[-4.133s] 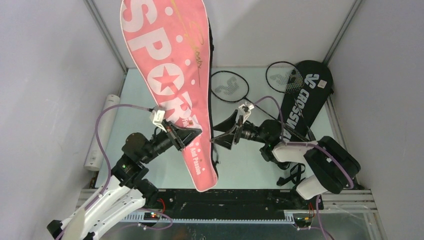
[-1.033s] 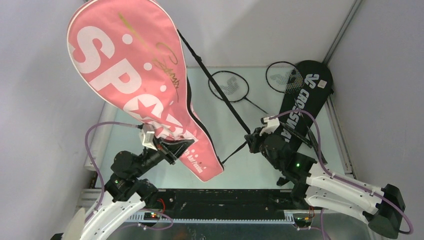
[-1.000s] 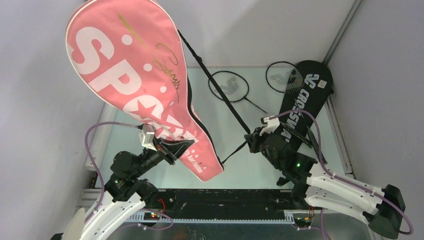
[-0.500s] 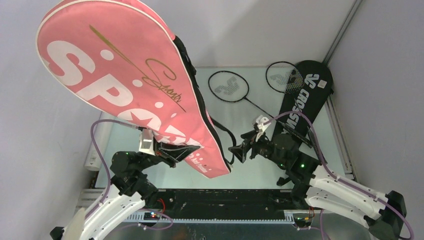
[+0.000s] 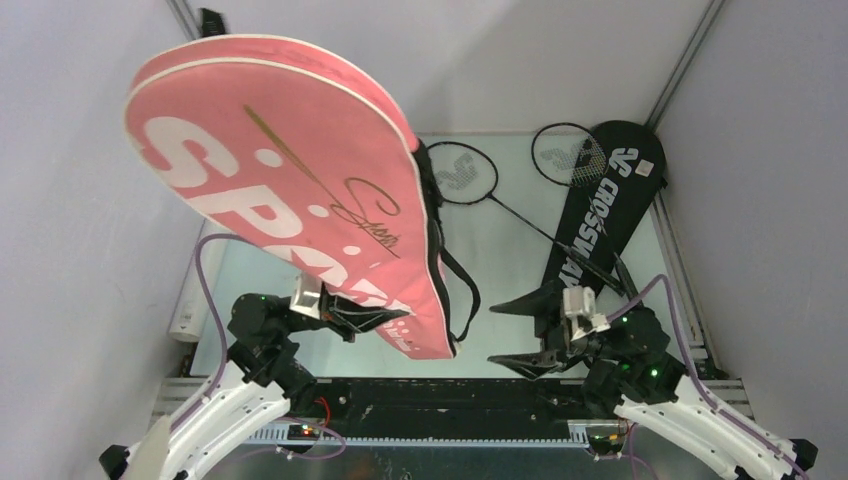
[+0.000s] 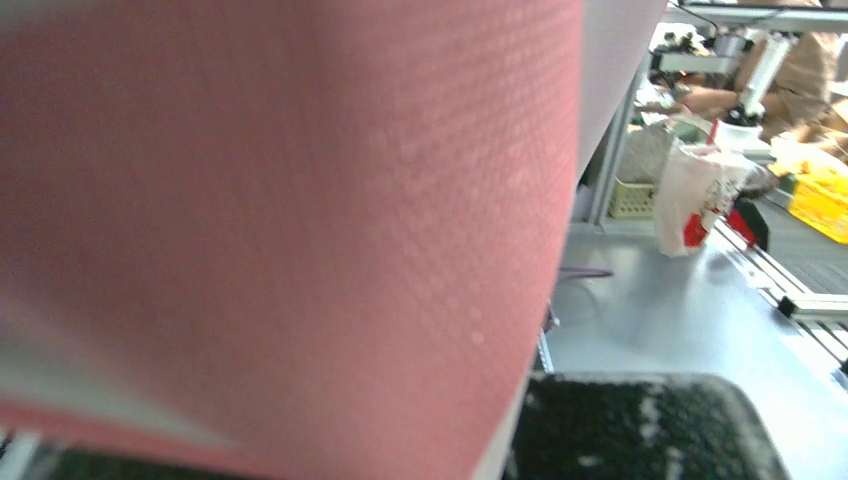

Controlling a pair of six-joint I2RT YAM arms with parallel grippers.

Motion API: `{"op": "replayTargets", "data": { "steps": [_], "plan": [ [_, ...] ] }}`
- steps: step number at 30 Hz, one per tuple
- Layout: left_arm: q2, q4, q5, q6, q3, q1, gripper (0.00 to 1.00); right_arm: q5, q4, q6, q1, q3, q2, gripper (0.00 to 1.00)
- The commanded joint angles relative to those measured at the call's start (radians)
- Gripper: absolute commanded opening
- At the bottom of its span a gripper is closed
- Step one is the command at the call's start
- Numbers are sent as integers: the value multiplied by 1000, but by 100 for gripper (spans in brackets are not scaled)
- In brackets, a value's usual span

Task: Pack up the badminton gear
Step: Adjust the racket bag.

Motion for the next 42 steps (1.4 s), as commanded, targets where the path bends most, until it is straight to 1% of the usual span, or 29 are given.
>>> {"op": "replayTargets", "data": {
  "steps": [1,2,3,5,9,14,17,20,22,23,24,25,26,28,31,33,34,35,36,37,40,42],
  "plan": [
    [47,68,123,34,102,4,0,-272,89,-63,5,-2,139,84],
    [59,85,142,22,104,3,0,-289,93,-86,4,7,171,84],
    [63,95,148,15,103,4,0,-326,99,-94,4,27,237,83],
    [68,113,149,4,97,3,0,-355,108,-108,5,62,333,82],
    [62,119,153,-2,93,3,0,-283,90,-137,7,122,473,82],
    [41,127,139,-9,79,3,0,-326,131,-156,30,154,601,79],
    [38,137,140,-17,73,3,0,-351,151,-182,54,158,638,73],
    [38,153,141,-29,68,3,0,-351,133,-215,83,179,678,67],
    [39,183,139,-42,59,3,0,-351,121,-226,91,195,697,36],
    [41,185,138,-46,58,4,0,-347,107,-231,93,204,700,28],
    [41,179,135,-45,58,3,0,-343,98,-237,95,207,703,17],
    [41,171,131,-42,62,2,0,-331,73,-241,96,211,702,14],
    [40,148,126,-37,64,3,0,-321,59,-247,97,212,692,7],
    [34,101,105,-17,71,4,0,-281,12,-251,99,213,668,0],
    [21,45,63,12,76,2,0,-178,-63,-231,106,213,612,0],
    [7,8,10,23,76,2,0,-106,-99,-196,114,213,582,0],
    [-3,-9,-43,19,73,3,0,-80,-122,-171,117,213,574,3],
    [-8,-15,-67,14,72,3,0,-47,-159,-159,121,213,562,6],
    [-16,-19,-105,10,68,3,0,-37,-183,-142,124,213,561,12],
    [-19,-20,-117,8,66,3,0,-30,-188,-137,132,213,559,14],
    [-20,8,-107,-2,58,2,0,-31,-171,-146,153,209,568,15],
    [-10,30,-69,-7,59,3,0,-58,-144,-160,167,209,588,18]
  ]
}}
